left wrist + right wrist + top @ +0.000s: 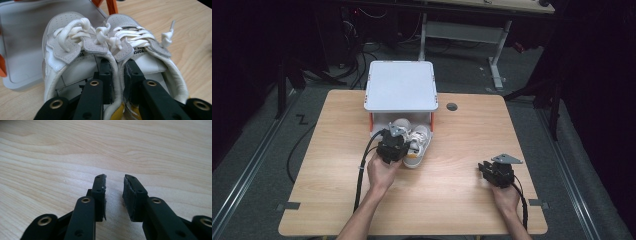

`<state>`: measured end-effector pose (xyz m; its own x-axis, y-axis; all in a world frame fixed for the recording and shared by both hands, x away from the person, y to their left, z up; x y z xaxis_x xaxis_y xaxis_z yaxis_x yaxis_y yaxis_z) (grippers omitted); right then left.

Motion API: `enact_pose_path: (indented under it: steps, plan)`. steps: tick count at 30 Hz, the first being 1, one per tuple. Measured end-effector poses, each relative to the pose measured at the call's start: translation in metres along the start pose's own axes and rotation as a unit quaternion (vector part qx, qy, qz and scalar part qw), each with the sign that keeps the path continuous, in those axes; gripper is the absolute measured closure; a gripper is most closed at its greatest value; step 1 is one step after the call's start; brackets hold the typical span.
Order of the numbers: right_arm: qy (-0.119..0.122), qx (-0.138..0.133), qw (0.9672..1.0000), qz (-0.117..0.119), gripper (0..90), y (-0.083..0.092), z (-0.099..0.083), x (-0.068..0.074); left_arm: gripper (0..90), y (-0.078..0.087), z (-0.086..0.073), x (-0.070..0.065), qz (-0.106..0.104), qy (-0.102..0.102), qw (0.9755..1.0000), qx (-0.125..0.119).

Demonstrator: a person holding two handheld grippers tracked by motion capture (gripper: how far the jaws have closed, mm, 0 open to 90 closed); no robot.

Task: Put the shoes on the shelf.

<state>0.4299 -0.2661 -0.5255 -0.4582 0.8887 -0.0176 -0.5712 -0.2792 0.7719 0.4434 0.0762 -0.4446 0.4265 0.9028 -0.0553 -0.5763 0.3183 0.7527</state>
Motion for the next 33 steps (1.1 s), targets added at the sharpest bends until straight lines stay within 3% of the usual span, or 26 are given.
enact_pose_path:
  steps: [1,5,6,16,23,24,27,28,29,32,33]
  plan:
    - [0.003,-0.014,0.9999,0.007,73.2,0.003,0.002,0.002,78.3,-0.003,0.002,0.003,0.007,0.002,1.0000,-0.002]
    - [0.009,-0.021,0.9996,0.019,73.1,0.005,0.006,0.005,78.2,-0.009,0.004,0.008,0.013,0.012,0.9998,-0.005]
    - [0.013,-0.024,0.9991,0.034,70.9,0.006,0.010,0.008,78.1,-0.014,0.005,0.011,0.016,0.021,0.9996,-0.007]
    - [0.012,-0.041,0.9956,0.084,60.8,0.012,0.033,0.022,78.0,-0.029,0.008,0.024,0.024,0.049,0.9984,-0.014]
    - [0.008,-0.024,0.9938,0.108,57.3,0.015,0.061,0.033,77.7,-0.037,0.009,0.034,0.027,0.076,0.9965,-0.020]
    - [0.014,-0.025,0.9921,0.122,57.2,0.018,0.073,0.038,77.7,-0.038,0.010,0.035,0.029,0.082,0.9959,-0.026]
    - [0.028,-0.027,0.9912,0.127,57.7,0.021,0.085,0.045,77.7,-0.039,0.011,0.037,0.032,0.085,0.9955,-0.027]
    - [0.043,-0.032,0.9903,0.128,58.4,0.025,0.097,0.052,77.6,-0.040,0.011,0.038,0.034,0.090,0.9949,-0.029]
    - [0.043,-0.032,0.9903,0.128,58.4,0.025,0.097,0.052,77.6,-0.041,0.011,0.039,0.035,0.089,0.9950,-0.029]
    - [0.055,-0.064,0.9885,0.125,59.5,0.035,0.125,0.060,77.4,-0.043,0.015,0.039,0.045,0.080,0.9956,-0.020]
    - [0.055,-0.064,0.9885,0.125,59.5,0.035,0.125,0.060,77.4,-0.043,0.015,0.039,0.045,0.080,0.9956,-0.020]
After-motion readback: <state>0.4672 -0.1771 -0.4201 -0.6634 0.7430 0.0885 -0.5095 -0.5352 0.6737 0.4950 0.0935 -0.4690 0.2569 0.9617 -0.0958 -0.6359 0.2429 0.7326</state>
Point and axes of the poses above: each handheld gripper's, and its own axes: y roughly backward along the jaws, z roughly out of its top, x roughly to its left, the point moved 4 cm from there along -y, roughly forward along the jaws, and after that the axes turned 10 degrees about x, right-handed, at the moved point
